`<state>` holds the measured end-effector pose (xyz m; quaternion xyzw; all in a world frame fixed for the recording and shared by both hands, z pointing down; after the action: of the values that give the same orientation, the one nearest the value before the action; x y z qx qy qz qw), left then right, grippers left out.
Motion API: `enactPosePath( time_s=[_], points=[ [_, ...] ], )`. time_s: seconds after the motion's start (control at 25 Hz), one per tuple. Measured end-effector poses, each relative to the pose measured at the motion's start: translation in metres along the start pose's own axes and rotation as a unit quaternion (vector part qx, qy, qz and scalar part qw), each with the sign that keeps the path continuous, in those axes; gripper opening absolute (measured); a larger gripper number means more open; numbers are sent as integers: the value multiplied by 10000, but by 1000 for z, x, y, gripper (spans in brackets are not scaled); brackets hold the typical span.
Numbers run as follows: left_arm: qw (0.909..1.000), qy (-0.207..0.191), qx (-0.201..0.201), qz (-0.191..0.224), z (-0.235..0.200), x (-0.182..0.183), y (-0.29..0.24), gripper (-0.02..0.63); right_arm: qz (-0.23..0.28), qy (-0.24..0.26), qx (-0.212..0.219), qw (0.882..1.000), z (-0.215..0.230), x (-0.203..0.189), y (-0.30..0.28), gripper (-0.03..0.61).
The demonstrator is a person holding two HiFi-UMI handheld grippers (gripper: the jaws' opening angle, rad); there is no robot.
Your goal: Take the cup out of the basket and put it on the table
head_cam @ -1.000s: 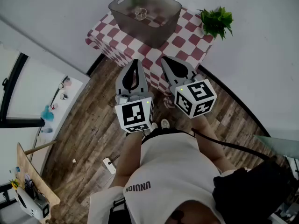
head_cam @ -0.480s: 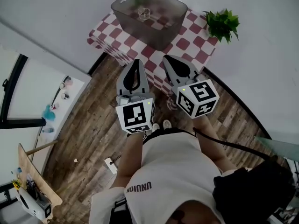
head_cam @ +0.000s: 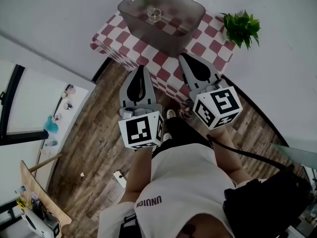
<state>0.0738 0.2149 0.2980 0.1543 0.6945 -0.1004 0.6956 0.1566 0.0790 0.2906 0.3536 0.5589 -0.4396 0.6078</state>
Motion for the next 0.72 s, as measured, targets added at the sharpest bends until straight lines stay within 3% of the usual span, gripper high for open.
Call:
enactPosePath(
  time_s=[0.72],
  points=[
    [9999,58,78,49,-86,17,-145,12,-59,128,156,9998,59,41,-156,17]
  ],
)
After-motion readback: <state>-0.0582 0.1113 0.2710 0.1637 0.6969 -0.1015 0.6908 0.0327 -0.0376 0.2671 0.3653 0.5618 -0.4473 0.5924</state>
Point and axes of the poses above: the fingertips, and each gripper's own axes: y backward along the fingers, z to its right, x out of its top, the point moved 6 cm from there along y, backward along the fingers, and after that the axes turned 12 degrees about -x, right-handed, at the moved point
